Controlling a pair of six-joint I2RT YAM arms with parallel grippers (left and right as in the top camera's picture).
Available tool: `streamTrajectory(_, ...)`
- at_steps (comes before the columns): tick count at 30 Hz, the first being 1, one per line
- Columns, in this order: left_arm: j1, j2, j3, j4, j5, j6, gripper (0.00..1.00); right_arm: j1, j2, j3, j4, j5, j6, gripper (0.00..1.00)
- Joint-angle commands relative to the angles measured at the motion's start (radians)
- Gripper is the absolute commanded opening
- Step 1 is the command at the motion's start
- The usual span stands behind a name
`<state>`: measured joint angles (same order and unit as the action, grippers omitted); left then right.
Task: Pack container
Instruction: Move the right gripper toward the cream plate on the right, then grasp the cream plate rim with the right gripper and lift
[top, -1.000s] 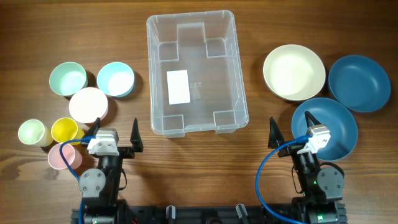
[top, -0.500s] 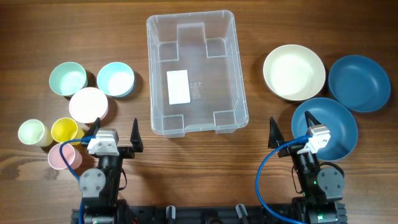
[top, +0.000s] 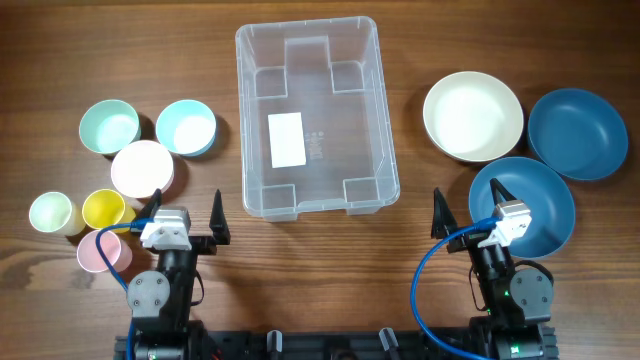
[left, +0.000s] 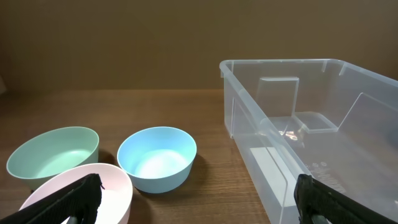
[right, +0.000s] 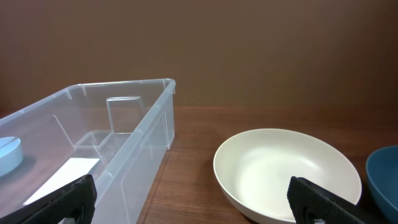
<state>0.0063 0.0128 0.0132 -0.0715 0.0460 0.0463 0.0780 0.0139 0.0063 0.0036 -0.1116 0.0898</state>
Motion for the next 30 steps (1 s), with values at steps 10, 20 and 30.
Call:
streamTrajectory(10, -0.003, -0.006, -0.008, -0.003, -0.010, -0.010, 1.00, 0.005, 0.004, -0.001, 0.009, 0.005, 0.080, 1.00)
streamTrajectory(20, -0.003, -0.006, 0.007, -0.025, 0.020, -0.198, 1.00, 0.005, 0.059, 0.061, -0.042, 0.053, 0.172, 1.00)
streamTrajectory(30, -0.003, 0.370, 0.454, -0.366, 0.032, -0.197, 1.00, 0.005, 0.764, 0.595, -0.279, -0.002, 0.059, 1.00)
